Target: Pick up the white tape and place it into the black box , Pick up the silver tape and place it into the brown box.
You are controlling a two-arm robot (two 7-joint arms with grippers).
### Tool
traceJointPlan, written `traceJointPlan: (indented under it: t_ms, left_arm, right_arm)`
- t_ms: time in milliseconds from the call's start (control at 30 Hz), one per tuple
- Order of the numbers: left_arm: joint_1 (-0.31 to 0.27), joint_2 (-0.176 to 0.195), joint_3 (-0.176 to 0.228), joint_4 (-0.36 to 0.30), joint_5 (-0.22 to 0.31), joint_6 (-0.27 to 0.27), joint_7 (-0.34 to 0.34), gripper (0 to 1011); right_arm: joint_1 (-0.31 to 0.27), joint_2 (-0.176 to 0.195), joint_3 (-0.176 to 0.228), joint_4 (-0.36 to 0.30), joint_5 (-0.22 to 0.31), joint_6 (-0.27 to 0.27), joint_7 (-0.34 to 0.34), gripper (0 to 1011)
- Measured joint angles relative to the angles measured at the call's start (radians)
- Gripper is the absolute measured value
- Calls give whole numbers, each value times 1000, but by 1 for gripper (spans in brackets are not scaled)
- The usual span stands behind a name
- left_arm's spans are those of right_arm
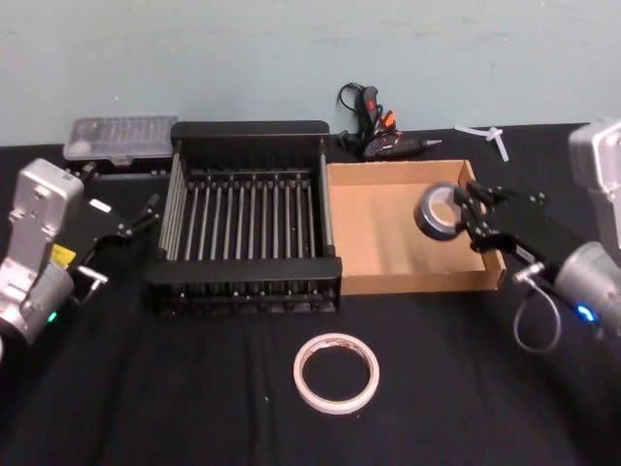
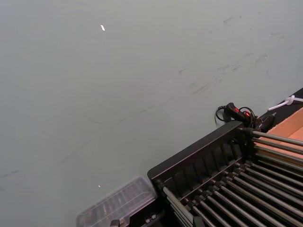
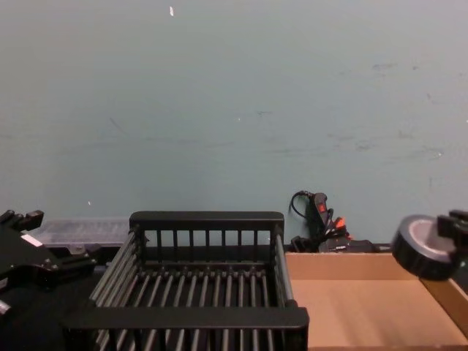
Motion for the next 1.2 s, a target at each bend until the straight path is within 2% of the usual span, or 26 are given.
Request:
traceJointPlan:
  t_ms: [367,633,1000,1200]
  left_arm:
    - [0,0,0,0,0,0,0,1001]
    - [0,0,0,0,0,0,0,1002]
    - [0,0,0,0,0,0,0,1001]
    - [0,0,0,0,0,0,0,1001]
  right_arm:
    - [131,-82,-34,145,-50,-3,-36,126]
    - [235,-146,-58,314,-99,-15,-48,126]
    - [285,-189,-66,444,-136,-33,-44,126]
    - [295,-203,-62,481,-149,-41,-44,126]
